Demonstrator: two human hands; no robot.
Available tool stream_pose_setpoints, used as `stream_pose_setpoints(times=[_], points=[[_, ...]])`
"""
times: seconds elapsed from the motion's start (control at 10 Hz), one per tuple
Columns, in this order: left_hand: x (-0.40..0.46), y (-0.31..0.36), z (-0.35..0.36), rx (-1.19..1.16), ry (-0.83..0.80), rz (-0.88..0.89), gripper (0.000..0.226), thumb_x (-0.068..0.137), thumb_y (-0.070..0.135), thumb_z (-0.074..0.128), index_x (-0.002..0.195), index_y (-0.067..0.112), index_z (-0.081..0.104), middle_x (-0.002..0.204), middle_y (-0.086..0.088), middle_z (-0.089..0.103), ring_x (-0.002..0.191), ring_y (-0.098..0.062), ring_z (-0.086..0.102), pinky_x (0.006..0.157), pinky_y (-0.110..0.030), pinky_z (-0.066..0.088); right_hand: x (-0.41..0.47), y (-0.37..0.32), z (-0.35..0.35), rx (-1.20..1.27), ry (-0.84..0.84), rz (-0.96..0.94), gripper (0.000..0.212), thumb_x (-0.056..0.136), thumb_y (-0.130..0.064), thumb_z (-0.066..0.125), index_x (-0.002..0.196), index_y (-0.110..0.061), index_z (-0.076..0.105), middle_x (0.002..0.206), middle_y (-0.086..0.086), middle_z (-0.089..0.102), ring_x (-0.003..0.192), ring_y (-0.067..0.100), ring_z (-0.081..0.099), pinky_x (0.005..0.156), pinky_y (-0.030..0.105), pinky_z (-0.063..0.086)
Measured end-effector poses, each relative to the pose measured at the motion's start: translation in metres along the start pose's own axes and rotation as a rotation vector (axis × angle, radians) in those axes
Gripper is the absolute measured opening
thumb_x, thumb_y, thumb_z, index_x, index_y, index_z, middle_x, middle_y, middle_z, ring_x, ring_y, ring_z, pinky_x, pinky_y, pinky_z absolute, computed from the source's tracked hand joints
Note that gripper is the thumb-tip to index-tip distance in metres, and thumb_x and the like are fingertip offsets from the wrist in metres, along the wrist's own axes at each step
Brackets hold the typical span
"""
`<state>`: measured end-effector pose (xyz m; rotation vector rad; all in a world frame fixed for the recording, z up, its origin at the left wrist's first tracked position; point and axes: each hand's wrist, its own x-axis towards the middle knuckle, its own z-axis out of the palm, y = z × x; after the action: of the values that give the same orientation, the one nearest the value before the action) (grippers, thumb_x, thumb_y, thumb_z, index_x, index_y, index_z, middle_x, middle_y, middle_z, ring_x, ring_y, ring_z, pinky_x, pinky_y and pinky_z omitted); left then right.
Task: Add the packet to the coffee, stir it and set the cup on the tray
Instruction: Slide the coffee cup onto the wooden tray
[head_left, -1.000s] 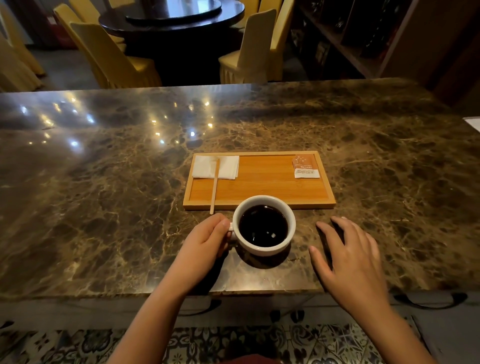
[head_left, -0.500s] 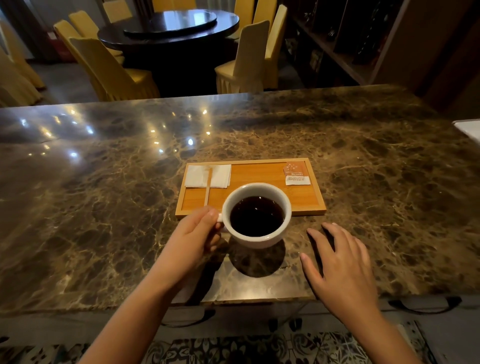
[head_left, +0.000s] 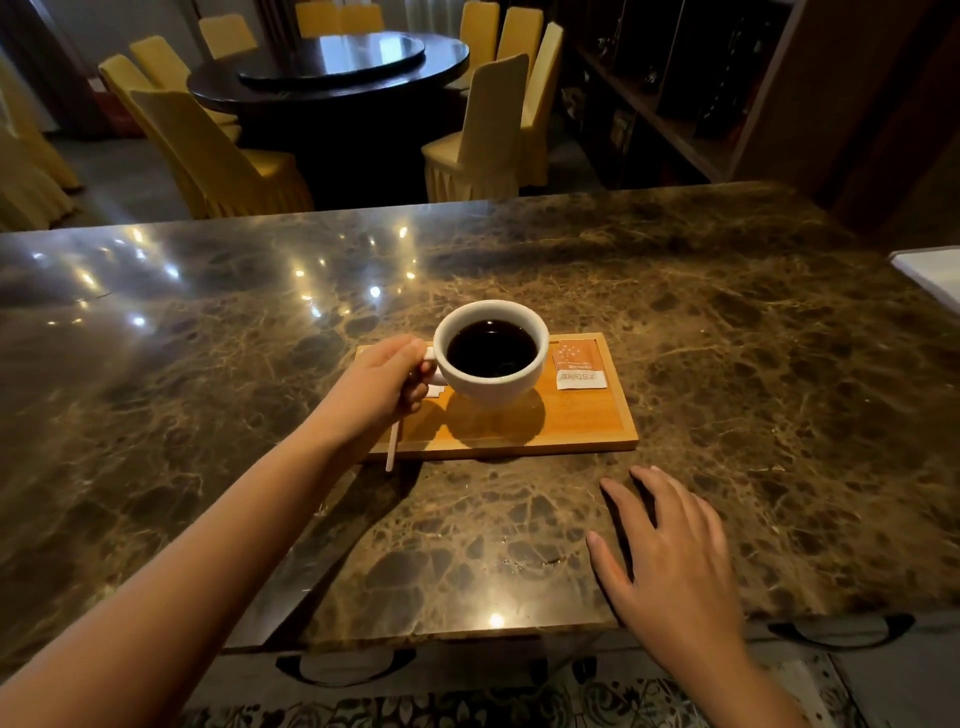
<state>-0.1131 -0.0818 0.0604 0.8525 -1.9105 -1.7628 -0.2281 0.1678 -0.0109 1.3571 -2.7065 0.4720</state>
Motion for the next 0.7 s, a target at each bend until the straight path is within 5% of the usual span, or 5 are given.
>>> stream_pose_setpoints(times=[0.2, 0.7], points=[[0.022, -0.009, -0.002, 0.044, -0.028, -0.058, 0.03, 0.096, 0.02, 0.035, 0.071, 0.015, 0.051, 0.066, -0.001, 0.044, 0.051, -0.006, 0.039, 0.052, -0.018, 0.037, 0.0, 0.0, 0.0, 0.004, 0.003, -0.005, 0.051, 0.08, -0.046, 0.037, 0.114, -0.015, 0.06, 0.12, 0.014, 0.06, 0.117, 0.032, 0.052, 0.095, 0.051, 0.04], [0.039, -0.015, 0.0, -0.007, -0.079, -0.094, 0.029, 0.094, 0.016, 0.035, 0.069, 0.013, 0.049, 0.07, -0.01, 0.043, 0.049, -0.008, 0.04, 0.051, -0.021, 0.037, 0.0, 0.001, 0.001, -0.004, 0.005, -0.01, 0.05, 0.08, -0.046, 0.038, 0.113, -0.016, 0.06, 0.119, 0.014, 0.061, 0.115, 0.032, 0.053, 0.094, 0.051, 0.04]])
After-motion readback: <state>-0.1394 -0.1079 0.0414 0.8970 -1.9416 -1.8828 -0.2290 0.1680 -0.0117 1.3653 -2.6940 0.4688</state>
